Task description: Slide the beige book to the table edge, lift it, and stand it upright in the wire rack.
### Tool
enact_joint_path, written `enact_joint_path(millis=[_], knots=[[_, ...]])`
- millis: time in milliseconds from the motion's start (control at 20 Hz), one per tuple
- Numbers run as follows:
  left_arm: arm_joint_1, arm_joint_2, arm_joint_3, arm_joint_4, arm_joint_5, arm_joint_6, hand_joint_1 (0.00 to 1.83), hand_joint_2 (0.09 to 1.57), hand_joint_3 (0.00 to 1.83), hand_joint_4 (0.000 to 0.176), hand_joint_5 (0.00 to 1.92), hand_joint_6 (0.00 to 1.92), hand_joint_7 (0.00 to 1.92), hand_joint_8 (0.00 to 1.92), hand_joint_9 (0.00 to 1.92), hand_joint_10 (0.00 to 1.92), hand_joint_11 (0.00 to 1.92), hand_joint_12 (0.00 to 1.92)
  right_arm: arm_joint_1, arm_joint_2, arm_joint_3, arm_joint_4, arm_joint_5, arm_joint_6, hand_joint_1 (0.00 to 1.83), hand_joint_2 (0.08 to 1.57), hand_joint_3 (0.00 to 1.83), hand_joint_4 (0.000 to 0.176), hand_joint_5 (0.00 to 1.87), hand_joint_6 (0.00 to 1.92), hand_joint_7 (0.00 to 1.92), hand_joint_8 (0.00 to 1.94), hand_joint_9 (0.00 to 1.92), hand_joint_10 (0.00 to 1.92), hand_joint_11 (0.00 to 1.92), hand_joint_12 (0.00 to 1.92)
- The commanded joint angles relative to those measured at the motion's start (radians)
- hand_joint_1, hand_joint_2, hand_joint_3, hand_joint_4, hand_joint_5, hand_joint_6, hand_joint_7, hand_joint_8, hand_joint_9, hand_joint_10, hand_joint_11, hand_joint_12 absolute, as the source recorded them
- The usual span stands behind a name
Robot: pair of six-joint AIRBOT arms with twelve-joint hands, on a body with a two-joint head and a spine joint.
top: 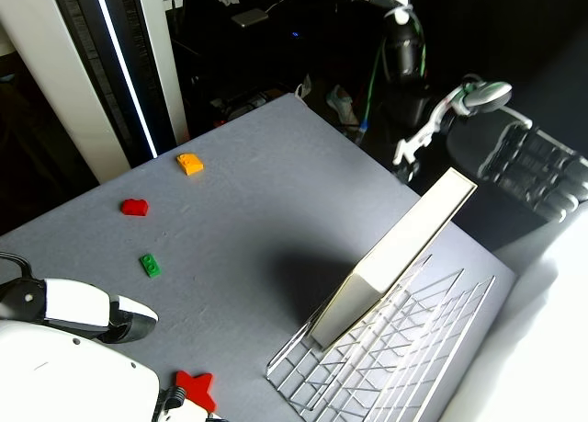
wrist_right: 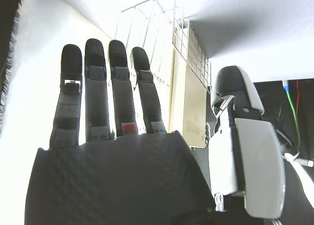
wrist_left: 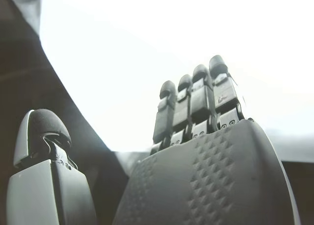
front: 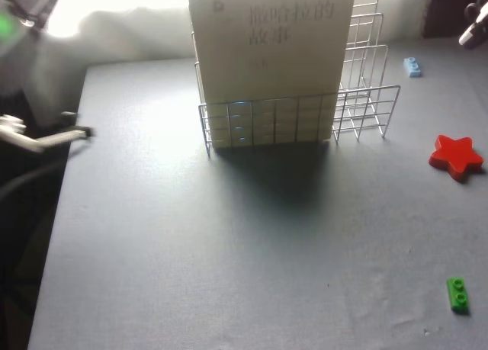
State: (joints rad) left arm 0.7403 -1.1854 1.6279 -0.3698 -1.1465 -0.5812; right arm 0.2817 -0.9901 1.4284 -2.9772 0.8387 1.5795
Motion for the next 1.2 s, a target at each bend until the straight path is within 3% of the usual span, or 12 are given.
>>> enact_joint_path(millis=[0, 100, 250, 300, 350, 500, 600, 700, 850, 1000, 1100, 1150], knots=[[-0.005, 0.041, -0.002, 0.005, -0.09, 0.014, 0.53, 1.02, 0.01, 0.0, 0.13, 0.0, 0.09, 0.0, 0.11, 0.0, 0.0, 0.26, 0.016, 0.009, -0.005, -0.035, -0.072, -0.001, 0.19, 1.16, 0.0, 0.0, 0.33, 0.01, 0.35, 0.0, 0.35, 0.0, 0.0, 0.92], [-0.018, 0.134, -0.027, 0.127, -0.001, 0.045, 0.52, 1.02, 0.0, 0.0, 0.12, 0.0, 0.1, 0.0, 0.13, 0.01, 0.0, 0.29, 0.017, 0.012, -0.02, -0.035, -0.072, -0.002, 0.16, 1.17, 0.0, 0.0, 0.31, 0.0, 0.33, 0.0, 0.33, 0.0, 0.0, 0.88], [-0.074, 0.256, -0.034, 0.386, 0.188, 0.059, 0.53, 1.0, 0.0, 0.0, 0.12, 0.0, 0.09, 0.0, 0.1, 0.0, 0.0, 0.24, 0.017, 0.014, -0.049, -0.035, -0.072, -0.004, 0.19, 1.16, 0.0, 0.0, 0.31, 0.0, 0.34, 0.0, 0.34, 0.0, 0.0, 0.93], [-0.082, 0.272, -0.036, 0.426, 0.216, 0.062, 0.52, 1.01, 0.0, 0.0, 0.12, 0.0, 0.09, 0.0, 0.11, 0.0, 0.0, 0.25, 0.016, 0.014, -0.054, -0.035, -0.072, -0.004, 0.19, 1.16, 0.0, 0.0, 0.32, 0.0, 0.35, 0.0, 0.35, 0.01, 0.0, 0.94], [-0.1, 0.314, -0.041, 0.542, 0.268, 0.061, 0.53, 1.01, 0.0, 0.0, 0.12, 0.0, 0.09, 0.0, 0.12, 0.01, 0.0, 0.26, 0.016, 0.014, -0.067, -0.035, -0.072, -0.004, 0.2, 1.16, 0.0, 0.0, 0.32, 0.0, 0.35, 0.0, 0.34, 0.0, 0.0, 0.91], [-0.109, 0.4, -0.066, 0.724, 0.315, 0.051, 0.51, 1.03, 0.0, 0.0, 0.13, 0.0, 0.1, 0.0, 0.1, 0.0, 0.0, 0.26, 0.017, 0.014, -0.094, -0.035, -0.072, -0.005, 0.19, 1.16, 0.0, 0.0, 0.33, 0.0, 0.36, 0.0, 0.36, 0.0, 0.0, 0.98], [-0.109, 0.455, -0.088, 0.817, 0.318, 0.052, 0.47, 1.04, 0.0, 0.0, 0.16, 0.0, 0.14, 0.0, 0.15, 0.0, 0.0, 0.41, 0.015, 0.014, -0.113, -0.035, -0.072, -0.004, 0.2, 1.16, 0.0, 0.0, 0.33, 0.0, 0.37, 0.0, 0.37, 0.01, 0.0, 0.98], [-0.107, 0.51, -0.111, 0.927, 0.312, 0.051, 0.45, 1.05, 0.0, 0.0, 0.23, 0.01, 0.24, 0.01, 0.26, 0.02, 0.0, 0.67, 0.015, 0.016, -0.131, -0.035, -0.072, -0.004, 0.24, 1.16, 0.0, 0.0, 0.4, 0.01, 0.42, 0.0, 0.43, 0.01, 0.04, 1.06], [-0.085, 0.586, -0.143, 1.012, 0.263, 0.075, 0.43, 1.11, 0.0, 0.0, 0.4, 0.02, 0.41, 0.01, 0.43, 0.02, 0.01, 0.99, 0.017, 0.02, -0.166, -0.035, -0.072, -0.004, 0.23, 1.19, 0.0, 0.0, 0.5, 0.01, 0.56, 0.01, 0.57, 0.02, 0.21, 1.08], [-0.073, 0.636, -0.161, 1.05, 0.217, 0.112, 0.47, 1.08, 0.0, 0.0, 0.58, 0.02, 0.6, 0.01, 0.57, 0.02, 0.17, 0.95, 0.013, 0.021, -0.194, -0.024, -0.076, -0.005, 0.32, 1.2, 0.0, 0.0, 0.67, 0.02, 0.73, 0.02, 0.74, 0.05, 0.37, 1.2], [-0.073, 0.656, -0.16, 1.102, 0.16, 0.137, 0.45, 1.09, 0.0, 0.0, 0.77, 0.04, 0.76, 0.03, 0.76, 0.07, 0.24, 1.14, 0.011, 0.021, -0.208, -0.012, -0.079, -0.006, 0.37, 1.23, 0.0, 0.0, 0.83, 0.03, 0.9, 0.02, 0.9, 0.25, 0.52, 1.4], [-0.074, 0.667, -0.164, 1.113, 0.12, 0.169, 0.46, 1.09, 0.0, 0.0, 0.82, 0.05, 0.81, 0.03, 0.83, 0.12, 0.28, 1.34, 0.011, 0.021, -0.217, -0.003, -0.081, -0.006, 0.38, 1.23, 0.0, 0.0, 0.88, 0.03, 0.96, 0.02, 0.87, 0.48, 0.56, 1.46]])
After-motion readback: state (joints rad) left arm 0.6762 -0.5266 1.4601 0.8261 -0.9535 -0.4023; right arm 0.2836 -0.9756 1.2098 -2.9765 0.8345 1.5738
